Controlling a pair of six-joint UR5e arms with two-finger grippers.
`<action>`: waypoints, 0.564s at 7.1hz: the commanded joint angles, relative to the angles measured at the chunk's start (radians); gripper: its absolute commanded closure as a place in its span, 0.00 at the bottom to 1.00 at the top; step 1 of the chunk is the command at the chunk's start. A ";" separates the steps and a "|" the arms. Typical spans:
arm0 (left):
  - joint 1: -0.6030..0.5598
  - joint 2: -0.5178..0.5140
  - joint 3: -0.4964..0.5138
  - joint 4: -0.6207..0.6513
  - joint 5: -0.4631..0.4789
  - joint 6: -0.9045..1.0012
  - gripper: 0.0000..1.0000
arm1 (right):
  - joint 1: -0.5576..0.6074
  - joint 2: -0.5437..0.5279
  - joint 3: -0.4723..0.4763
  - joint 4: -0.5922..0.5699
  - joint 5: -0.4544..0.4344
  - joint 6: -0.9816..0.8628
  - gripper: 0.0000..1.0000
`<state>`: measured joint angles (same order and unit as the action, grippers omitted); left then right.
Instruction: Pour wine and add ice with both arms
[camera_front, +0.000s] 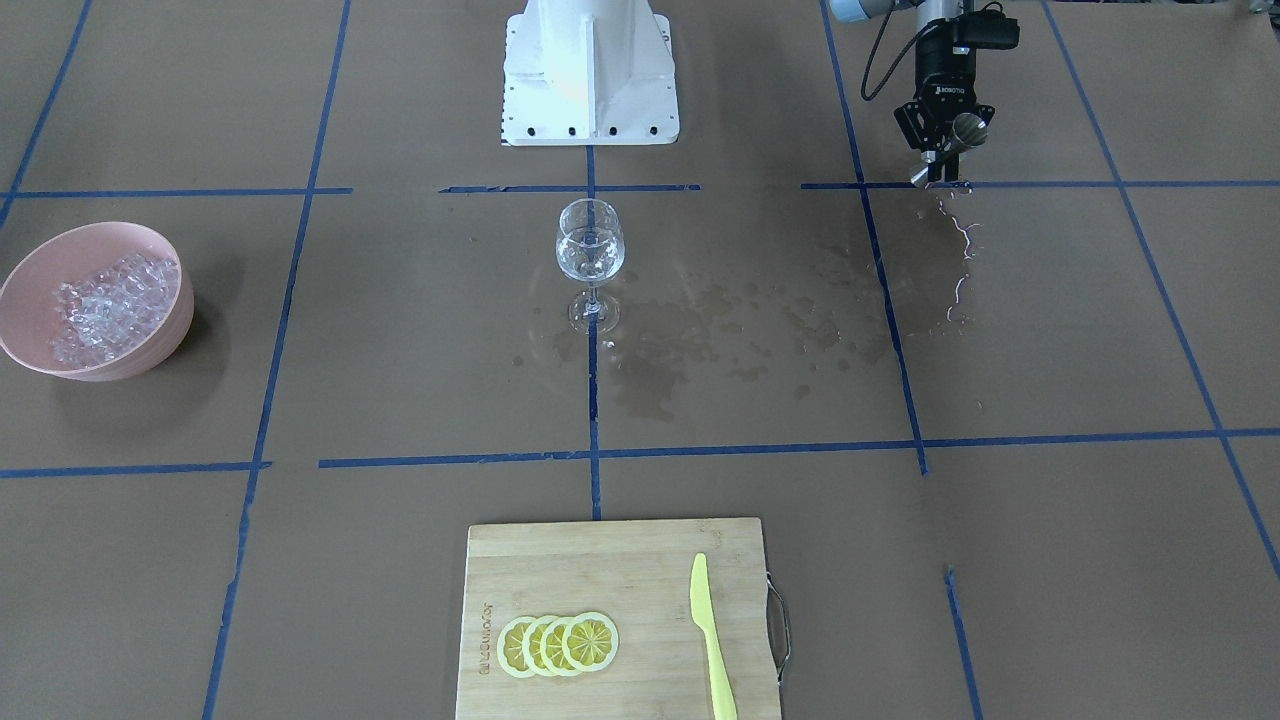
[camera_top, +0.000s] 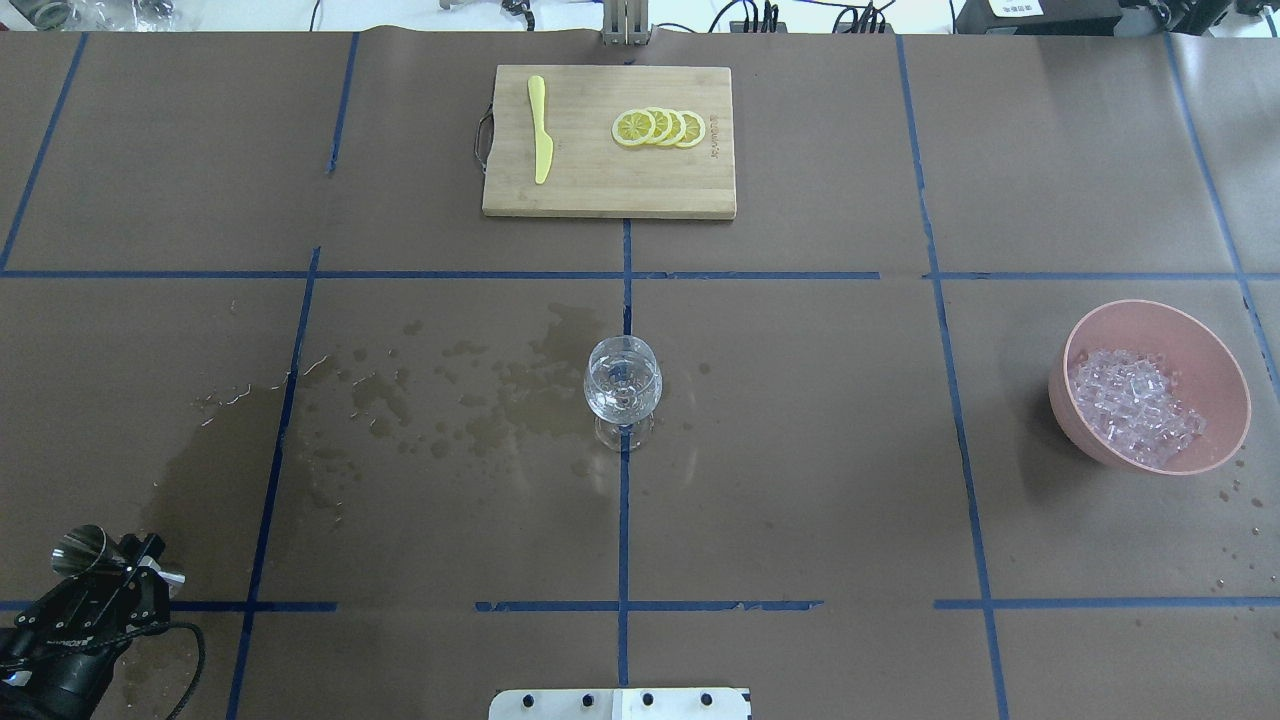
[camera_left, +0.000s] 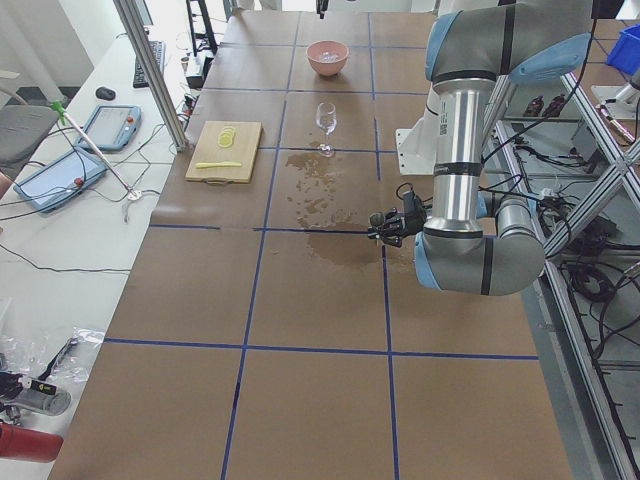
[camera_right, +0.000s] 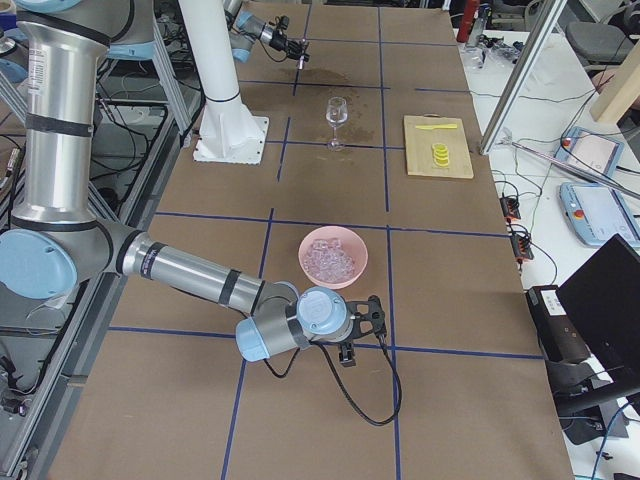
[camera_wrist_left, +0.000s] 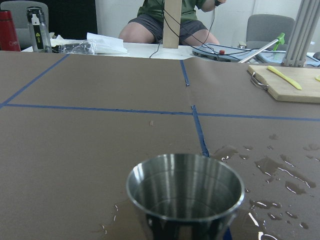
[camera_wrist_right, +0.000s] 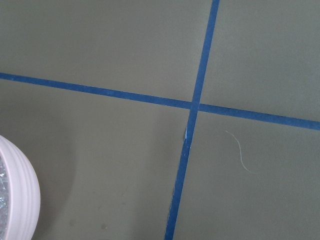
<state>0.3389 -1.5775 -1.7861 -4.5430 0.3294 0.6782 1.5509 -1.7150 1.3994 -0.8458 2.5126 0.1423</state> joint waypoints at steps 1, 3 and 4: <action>-0.015 -0.001 0.060 -0.005 0.000 -0.029 1.00 | 0.000 0.000 0.000 0.001 0.000 -0.001 0.00; -0.018 -0.025 0.060 -0.021 0.000 -0.035 1.00 | 0.000 -0.002 0.000 0.001 0.000 0.000 0.00; -0.017 -0.041 0.083 -0.021 0.000 -0.035 1.00 | 0.000 -0.002 0.001 0.001 0.000 0.000 0.00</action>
<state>0.3222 -1.6029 -1.7206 -4.5619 0.3298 0.6437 1.5508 -1.7163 1.3992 -0.8452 2.5127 0.1425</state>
